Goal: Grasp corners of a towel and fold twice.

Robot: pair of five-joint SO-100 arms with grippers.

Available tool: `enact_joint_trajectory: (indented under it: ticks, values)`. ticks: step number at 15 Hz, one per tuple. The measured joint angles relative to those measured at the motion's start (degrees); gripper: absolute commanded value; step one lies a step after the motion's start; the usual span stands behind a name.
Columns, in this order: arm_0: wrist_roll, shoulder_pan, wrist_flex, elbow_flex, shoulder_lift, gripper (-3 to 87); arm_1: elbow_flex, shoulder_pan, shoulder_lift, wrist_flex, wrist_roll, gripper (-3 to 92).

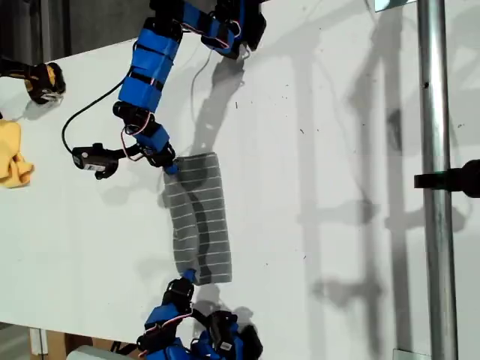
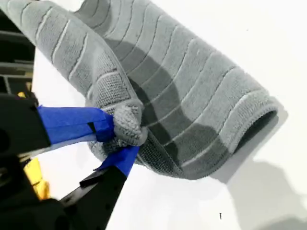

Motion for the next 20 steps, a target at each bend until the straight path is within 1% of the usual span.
enact_joint_trajectory:
  ticks: [5, 8, 12, 14, 17, 20]
  values:
    - [0.18, -0.26, -2.55, 2.99, 1.49, -1.6, 0.35, 0.35, 0.0, -0.18, -0.53, -0.2]
    - [-3.6, 1.85, -4.48, 7.65, 2.11, -1.6, 1.32, -3.34, -2.81, -0.18, -0.26, -0.2]
    - [-10.28, 6.42, -7.29, 13.45, 2.11, -1.6, 4.57, -6.59, -8.0, -0.18, 2.2, -0.2]
    - [-13.8, 8.79, -8.44, 14.68, 1.41, -1.6, 5.54, -6.77, -9.23, -0.09, 3.6, -0.2]
    - [-17.67, 11.16, -11.78, 16.0, -1.49, -1.5, 5.54, -6.77, -12.39, 1.23, 5.19, -0.2]
    - [-19.95, 11.51, -14.41, 16.08, -8.35, -1.5, 5.54, -6.77, -15.38, 1.76, 5.89, -0.2]
